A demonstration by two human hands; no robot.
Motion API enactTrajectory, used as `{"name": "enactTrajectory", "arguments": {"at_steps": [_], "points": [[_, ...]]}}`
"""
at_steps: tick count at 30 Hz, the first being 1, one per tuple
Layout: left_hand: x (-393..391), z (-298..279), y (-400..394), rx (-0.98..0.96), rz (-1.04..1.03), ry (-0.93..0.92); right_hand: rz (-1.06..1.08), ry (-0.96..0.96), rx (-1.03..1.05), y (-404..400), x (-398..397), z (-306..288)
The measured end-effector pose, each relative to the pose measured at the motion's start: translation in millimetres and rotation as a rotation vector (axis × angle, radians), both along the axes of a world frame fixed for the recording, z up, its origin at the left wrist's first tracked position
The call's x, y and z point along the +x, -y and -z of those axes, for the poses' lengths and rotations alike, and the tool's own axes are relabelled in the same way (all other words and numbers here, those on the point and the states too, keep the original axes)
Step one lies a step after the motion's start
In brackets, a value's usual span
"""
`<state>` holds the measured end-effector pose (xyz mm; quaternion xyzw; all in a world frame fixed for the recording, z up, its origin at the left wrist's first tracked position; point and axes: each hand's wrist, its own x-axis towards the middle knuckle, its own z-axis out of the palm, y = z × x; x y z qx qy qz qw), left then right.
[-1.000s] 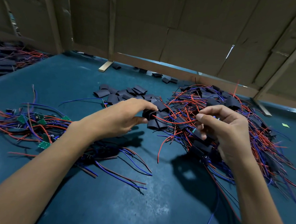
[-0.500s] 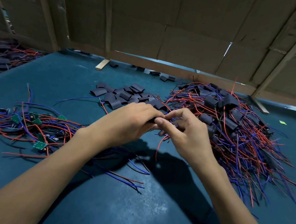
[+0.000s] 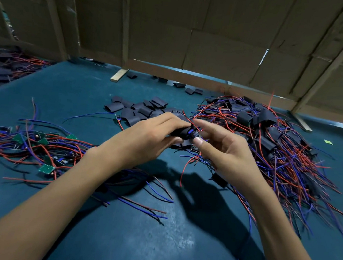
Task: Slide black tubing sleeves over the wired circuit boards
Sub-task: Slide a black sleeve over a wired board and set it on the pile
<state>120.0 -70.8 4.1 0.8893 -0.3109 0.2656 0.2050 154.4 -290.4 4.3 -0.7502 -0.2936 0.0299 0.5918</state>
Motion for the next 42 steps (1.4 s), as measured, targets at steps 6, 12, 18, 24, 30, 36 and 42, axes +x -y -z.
{"name": "enactTrajectory", "arguments": {"at_steps": [6,12,18,24,30,36,42], "points": [[-1.6,-2.3,-0.1,-0.027,0.014,0.01,0.087,0.076,0.068,-1.3,2.3,4.5],[-0.6,-2.0,2.1,-0.023,0.068,0.056,0.133,0.082,0.139,-3.1,1.6,4.8],[3.7,9.7,6.0,-0.023,0.129,0.065,0.162,0.082,0.165,-9.6,-7.5,4.6],[7.0,9.9,2.7,-0.024,0.105,0.046,0.222,0.192,0.09,-9.8,-11.7,-0.8],[19.7,30.2,-18.4,0.163,-0.203,-0.283,0.84,0.582,0.127,23.1,2.3,-13.3],[31.2,57.0,-14.8,0.401,-0.275,-0.49,1.107,0.308,-0.473,31.4,16.8,-0.6],[32.8,50.3,-1.8,0.368,-0.227,-0.549,0.766,0.841,-0.195,-2.6,-5.9,3.5]]}}
